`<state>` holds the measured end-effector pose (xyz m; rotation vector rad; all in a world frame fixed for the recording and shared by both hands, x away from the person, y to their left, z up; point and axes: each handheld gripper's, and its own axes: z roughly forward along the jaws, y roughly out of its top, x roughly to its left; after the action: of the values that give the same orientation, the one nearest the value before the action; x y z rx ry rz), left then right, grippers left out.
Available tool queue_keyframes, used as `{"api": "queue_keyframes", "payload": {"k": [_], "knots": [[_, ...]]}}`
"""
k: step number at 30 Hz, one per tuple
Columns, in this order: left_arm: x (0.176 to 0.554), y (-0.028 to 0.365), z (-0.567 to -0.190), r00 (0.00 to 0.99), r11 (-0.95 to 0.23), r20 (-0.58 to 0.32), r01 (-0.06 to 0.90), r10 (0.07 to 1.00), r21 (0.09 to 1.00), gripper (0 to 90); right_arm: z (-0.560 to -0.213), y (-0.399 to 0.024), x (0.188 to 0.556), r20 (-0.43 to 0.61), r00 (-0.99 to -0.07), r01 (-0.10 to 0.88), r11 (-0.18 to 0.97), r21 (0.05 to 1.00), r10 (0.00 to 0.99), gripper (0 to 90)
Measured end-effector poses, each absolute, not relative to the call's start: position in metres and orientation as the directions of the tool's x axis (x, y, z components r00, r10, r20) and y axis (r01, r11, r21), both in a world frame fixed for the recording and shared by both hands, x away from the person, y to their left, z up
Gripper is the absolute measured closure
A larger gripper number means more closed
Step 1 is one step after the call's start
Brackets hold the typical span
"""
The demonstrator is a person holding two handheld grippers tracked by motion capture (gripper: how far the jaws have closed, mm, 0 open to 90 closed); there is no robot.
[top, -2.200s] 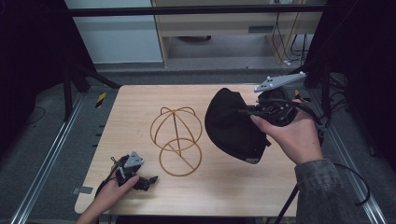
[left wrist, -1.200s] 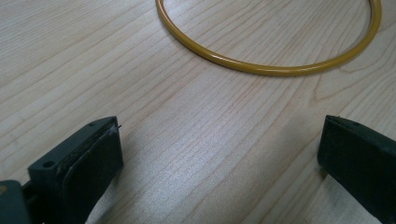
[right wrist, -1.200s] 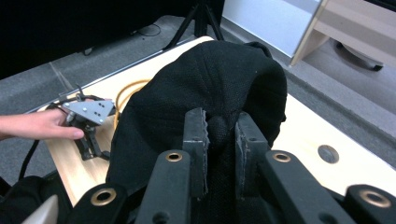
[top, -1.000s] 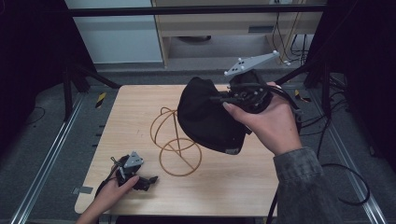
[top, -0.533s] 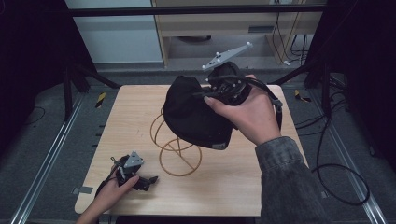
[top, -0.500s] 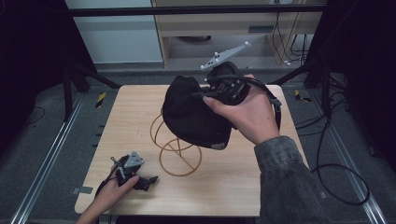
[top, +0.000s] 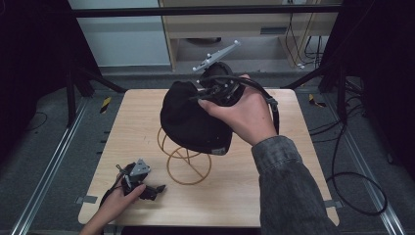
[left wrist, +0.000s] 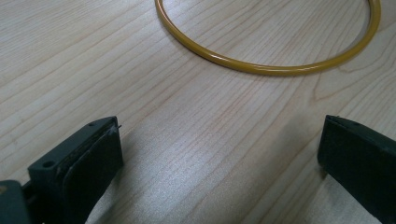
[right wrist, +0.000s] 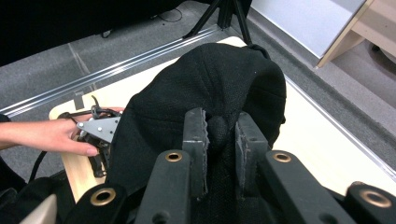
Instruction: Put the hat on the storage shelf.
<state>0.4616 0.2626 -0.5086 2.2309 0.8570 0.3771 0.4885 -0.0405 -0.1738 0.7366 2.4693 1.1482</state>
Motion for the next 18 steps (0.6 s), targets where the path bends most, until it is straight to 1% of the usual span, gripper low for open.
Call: {"api": "queue_keyframes", "payload": {"k": [18], "knots": [[0.462,0.263,-0.509,0.738,-0.531,0.018,0.468,0.674,0.706,0.0,-0.183,-0.008,0.505,-0.068,-0.834,0.325,0.588,0.741,0.547,77.6]]}}
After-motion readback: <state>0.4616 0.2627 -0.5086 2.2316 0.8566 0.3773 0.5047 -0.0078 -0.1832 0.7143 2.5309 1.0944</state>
